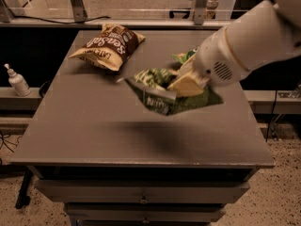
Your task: Pick green jalapeno chip bag
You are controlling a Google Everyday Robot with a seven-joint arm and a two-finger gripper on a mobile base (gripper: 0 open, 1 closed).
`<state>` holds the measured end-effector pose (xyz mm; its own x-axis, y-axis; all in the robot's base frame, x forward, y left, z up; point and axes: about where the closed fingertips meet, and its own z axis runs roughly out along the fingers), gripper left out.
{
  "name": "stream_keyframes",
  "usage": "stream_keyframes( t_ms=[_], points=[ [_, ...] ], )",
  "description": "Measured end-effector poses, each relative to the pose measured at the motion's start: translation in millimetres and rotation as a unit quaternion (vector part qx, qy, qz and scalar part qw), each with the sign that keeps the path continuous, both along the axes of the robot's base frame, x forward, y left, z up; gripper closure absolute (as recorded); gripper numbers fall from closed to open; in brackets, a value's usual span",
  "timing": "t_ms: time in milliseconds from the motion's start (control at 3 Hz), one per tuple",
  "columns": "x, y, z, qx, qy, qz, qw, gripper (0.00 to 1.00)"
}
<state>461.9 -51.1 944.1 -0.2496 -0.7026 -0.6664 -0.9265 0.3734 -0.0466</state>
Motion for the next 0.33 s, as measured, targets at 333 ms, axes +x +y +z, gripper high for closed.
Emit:
stream_keyframes(
  t_ms=[333],
  points=[
    [4.6, -1.3, 20.5, 0.005, -0.02, -0.003, 0.9998, 1.0]
  ],
)
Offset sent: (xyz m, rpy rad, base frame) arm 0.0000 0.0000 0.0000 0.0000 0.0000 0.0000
